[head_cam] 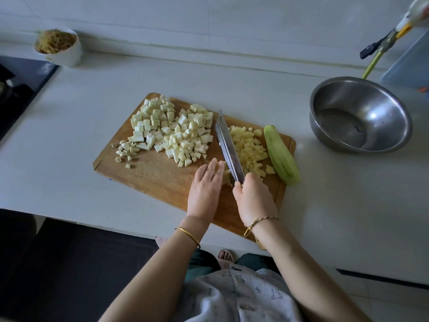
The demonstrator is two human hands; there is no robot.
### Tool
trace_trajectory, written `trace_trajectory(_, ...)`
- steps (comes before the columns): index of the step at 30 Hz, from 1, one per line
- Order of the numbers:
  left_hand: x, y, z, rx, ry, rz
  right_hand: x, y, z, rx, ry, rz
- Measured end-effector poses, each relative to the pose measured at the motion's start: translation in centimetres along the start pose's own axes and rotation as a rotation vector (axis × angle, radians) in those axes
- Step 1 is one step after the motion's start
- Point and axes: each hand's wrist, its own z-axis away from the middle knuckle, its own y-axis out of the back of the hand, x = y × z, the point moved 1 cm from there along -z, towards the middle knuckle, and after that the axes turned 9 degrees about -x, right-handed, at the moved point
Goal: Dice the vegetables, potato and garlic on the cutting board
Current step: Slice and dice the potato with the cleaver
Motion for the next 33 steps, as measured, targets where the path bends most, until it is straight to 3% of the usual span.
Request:
trace_trajectory(10, 0.1, 1.8, 0.1, -0.011, 0.021, 0.177, 1.4, 0.6, -0.8, 0.004, 0.001, -0.252)
trace_trajectory(15, 0.1, 2.0, 0.6, 0.008, 0.030, 0.192, 1.0, 1.5, 0.2, 0.083, 0.083, -0.213)
trace_trajectory(33, 0.5, 1.4, -0.4, 0.070, -0.029, 0.229, 0.3, 0.9, 0.4, 0.015, 0.015, -0.105)
